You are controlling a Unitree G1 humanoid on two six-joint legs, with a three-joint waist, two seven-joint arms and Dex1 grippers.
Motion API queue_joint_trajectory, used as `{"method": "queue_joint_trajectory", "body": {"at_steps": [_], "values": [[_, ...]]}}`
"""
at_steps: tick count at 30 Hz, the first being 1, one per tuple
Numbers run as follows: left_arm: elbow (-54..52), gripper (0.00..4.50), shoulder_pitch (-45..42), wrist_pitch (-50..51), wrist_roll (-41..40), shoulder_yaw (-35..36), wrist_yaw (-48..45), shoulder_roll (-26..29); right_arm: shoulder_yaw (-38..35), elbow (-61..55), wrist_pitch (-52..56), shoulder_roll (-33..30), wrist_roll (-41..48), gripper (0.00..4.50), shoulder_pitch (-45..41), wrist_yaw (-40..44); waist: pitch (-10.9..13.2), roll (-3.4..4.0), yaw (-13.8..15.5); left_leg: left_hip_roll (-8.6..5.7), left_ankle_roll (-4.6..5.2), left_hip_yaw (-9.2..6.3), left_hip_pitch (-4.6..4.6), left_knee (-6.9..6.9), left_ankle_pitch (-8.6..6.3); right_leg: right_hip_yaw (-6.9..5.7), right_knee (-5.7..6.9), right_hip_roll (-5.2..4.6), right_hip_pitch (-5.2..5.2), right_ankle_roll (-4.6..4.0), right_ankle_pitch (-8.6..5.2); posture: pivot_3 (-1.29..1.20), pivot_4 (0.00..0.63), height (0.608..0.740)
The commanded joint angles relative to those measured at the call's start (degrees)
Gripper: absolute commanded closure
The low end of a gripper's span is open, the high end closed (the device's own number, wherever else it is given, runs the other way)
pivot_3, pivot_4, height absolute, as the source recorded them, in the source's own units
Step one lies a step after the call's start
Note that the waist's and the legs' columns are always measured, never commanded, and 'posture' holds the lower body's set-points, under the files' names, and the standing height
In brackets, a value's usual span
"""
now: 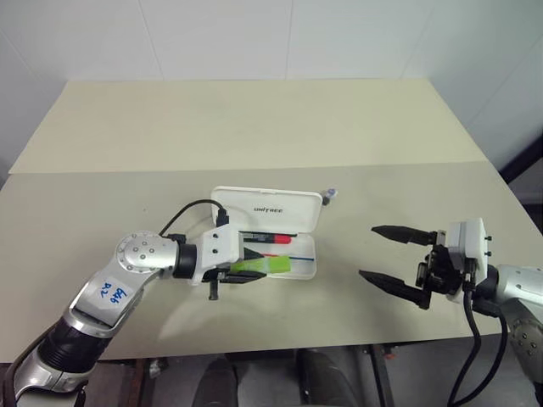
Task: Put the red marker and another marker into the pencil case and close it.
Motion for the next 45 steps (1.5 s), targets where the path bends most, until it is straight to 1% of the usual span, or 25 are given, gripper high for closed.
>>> {"method": "queue_joint_trajectory", "body": {"at_steps": [1, 9, 24, 25, 28, 33, 34, 40, 45], "values": [[0.85, 3.41, -0.49, -3.20, 1.77, -0.05, -1.19, 0.50, -0.07, -2.49, 0.66, -0.24, 0.73, 0.00, -0.94, -1.17, 0.00, 0.00, 0.00, 0.00, 0.00, 0.02, 0.01, 0.00, 0.00, 0.02, 0.00, 0.00, 0.00, 0.00, 0.00, 0.00, 0.150, 0.740], [6.20, 3.41, -2.36, -9.68, 7.54, -1.56, -2.14, -0.05, 0.10, -4.44, 2.77, -0.15, 1.22, 0.00, -1.52, -3.27, 0.00, 0.00, 0.01, 0.00, 0.02, 0.10, 0.04, -0.01, -0.01, 0.10, 0.00, 0.01, -0.01, 0.02, 0.01, 0.00, 0.150, 0.740], [8.58, 3.41, -3.96, -11.55, 10.79, -1.59, -2.07, -2.57, -0.34, -6.81, 5.30, -0.18, 1.77, 0.00, -1.62, -5.61, 0.00, 0.00, 0.00, 0.00, 0.04, 0.22, 0.13, 0.01, -0.02, 0.30, 0.13, 0.06, -0.01, 0.06, 0.03, 0.00, 0.150, 0.740], [8.41, 2.63, -4.04, -11.37, 10.94, -1.62, -2.08, -2.67, -0.38, -6.80, 5.38, -0.19, 1.74, 0.00, -1.65, -5.64, 0.00, 0.00, 0.00, 0.00, 0.04, 0.22, 0.13, 0.01, -0.02, 0.31, 0.14, 0.06, -0.01, 0.06, 0.03, 0.00, 0.150, 0.740], [7.73, 1.79, -4.01, -11.22, 11.17, -1.72, -2.33, -2.73, -0.41, -6.68, 5.50, -0.22, 1.65, 0.00, -1.87, -5.71, 0.00, 0.00, -0.01, 0.00, 0.04, 0.24, 0.16, 0.01, -0.02, 0.34, 0.16, 0.08, -0.01, 0.05, 0.03, 0.00, 0.150, 0.740], [4.61, 0.14, -3.82, -9.12, 10.58, -1.63, -1.87, -3.42, -0.40, -5.99, 5.26, -0.22, 1.33, 0.00, -2.19, -5.52, 0.00, 0.00, -0.01, 0.00, 0.04, 0.27, 0.16, 0.00, -0.02, 0.39, 0.16, 0.09, -0.01, 0.06, 0.03, 0.00, 0.150, 0.740], [3.80, 0.03, -3.78, -8.69, 10.39, -1.60, -1.86, -3.58, -0.33, -5.85, 5.24, -0.19, 1.26, 0.00, -2.31, -5.56, 0.00, 0.00, 0.00, 0.00, 0.04, 0.27, 0.16, 0.00, -0.02, 0.39, 0.16, 0.09, -0.01, 0.07, 0.03, 0.00, 0.150, 0.740], [-2.68, 0.03, -2.71, -3.60, 7.27, -1.21, -2.05, -4.60, 0.05, -5.01, 4.61, 0.06, 0.70, 0.00, -2.48, -5.18, 0.00, 0.00, -0.02, 0.00, 0.05, 0.27, 0.17, 0.01, -0.02, 0.43, 0.18, 0.10, -0.01, 0.10, 0.05, 0.00, 0.150, 0.740], [-1.81, 0.03, -1.91, -3.43, 8.90, -1.39, -1.14, -4.07, 0.51, -4.52, 4.23, 0.31, 0.32, 0.00, -2.73, -4.95, 0.00, 0.00, -0.04, 0.00, 0.06, 0.28, 0.20, 0.03, -0.01, 0.46, 0.19, 0.12, -0.01, 0.10, 0.05, 0.00, 0.150, 0.740]]}}
